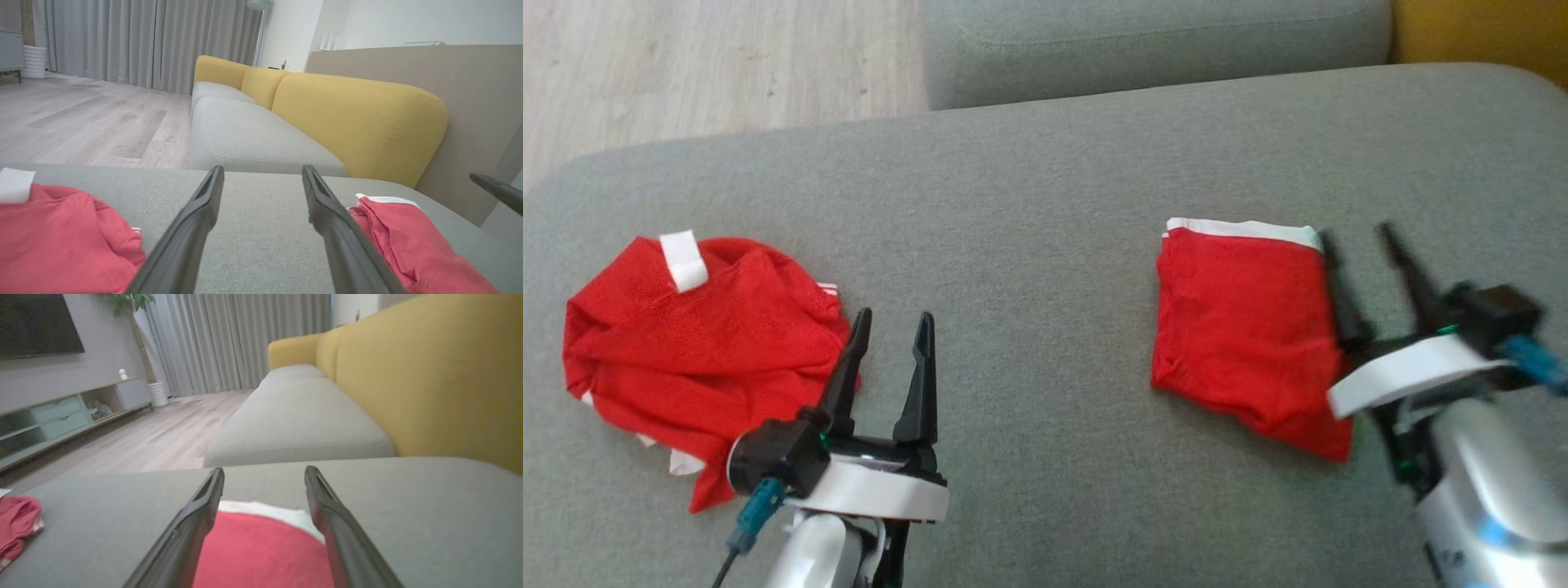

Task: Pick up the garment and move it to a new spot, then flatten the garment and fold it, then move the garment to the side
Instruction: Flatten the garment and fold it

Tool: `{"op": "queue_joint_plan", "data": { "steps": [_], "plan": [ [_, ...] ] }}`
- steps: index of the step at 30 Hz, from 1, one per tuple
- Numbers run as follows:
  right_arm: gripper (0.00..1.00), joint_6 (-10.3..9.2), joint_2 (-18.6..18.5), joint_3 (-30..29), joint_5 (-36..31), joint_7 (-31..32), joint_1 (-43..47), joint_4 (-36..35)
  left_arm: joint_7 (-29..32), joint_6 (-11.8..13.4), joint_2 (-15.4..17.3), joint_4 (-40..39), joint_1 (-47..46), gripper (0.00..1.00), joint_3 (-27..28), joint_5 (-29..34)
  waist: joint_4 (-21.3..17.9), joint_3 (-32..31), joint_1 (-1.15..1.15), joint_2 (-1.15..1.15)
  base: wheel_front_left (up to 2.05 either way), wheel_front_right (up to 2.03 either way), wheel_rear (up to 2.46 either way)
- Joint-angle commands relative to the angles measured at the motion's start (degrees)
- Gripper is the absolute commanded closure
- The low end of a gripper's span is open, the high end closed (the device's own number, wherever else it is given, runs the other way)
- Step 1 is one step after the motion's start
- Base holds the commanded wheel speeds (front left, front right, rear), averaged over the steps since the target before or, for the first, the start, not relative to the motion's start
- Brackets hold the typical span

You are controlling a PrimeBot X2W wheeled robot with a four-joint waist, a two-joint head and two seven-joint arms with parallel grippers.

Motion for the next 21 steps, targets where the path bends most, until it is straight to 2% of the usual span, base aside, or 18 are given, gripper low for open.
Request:
{"op": "queue_joint_plan", "data": {
  "steps": [1,7,11,19,20,21],
  "plan": [
    [0.00,0.11,0.55,-3.60,-2.96,-1.18,-0.62,-3.45,-0.37,0.11,0.14,-2.67,-2.42,0.00,2.23,-0.28,-0.66,-0.46,-0.01,0.00,0.00,0.00,0.00],
    [0.00,0.11,6.05,-15.33,-11.52,-1.83,4.61,-10.16,-0.37,-0.35,0.13,-4.41,-2.05,0.00,1.60,-0.74,-1.53,-0.57,-0.01,0.00,0.00,0.00,0.00],
    [0.00,0.11,8.16,-19.34,-14.12,-1.97,7.34,-12.73,-0.37,-0.29,0.13,-4.70,-1.48,0.00,0.71,-0.84,-1.70,-0.25,-0.01,0.00,0.00,0.00,0.00],
    [0.00,0.11,9.14,-18.82,-14.62,-2.02,7.90,-15.12,-0.37,-0.14,0.13,-4.49,-2.37,0.00,-0.61,-0.44,-0.78,2.73,-0.01,0.00,0.00,0.00,0.00],
    [0.38,0.11,9.14,-18.41,-14.71,-2.03,7.44,-14.92,-0.37,-0.19,0.13,-4.46,-2.69,0.00,-0.55,-0.38,-0.49,3.27,-0.01,0.00,0.00,0.00,0.00],
    [1.00,0.11,9.15,-18.00,-15.08,-2.03,6.83,-14.64,-0.37,-0.24,0.13,-4.43,-2.99,0.00,-0.50,-0.33,-0.19,3.88,-0.01,0.00,0.00,0.00,0.00]
  ]
}}
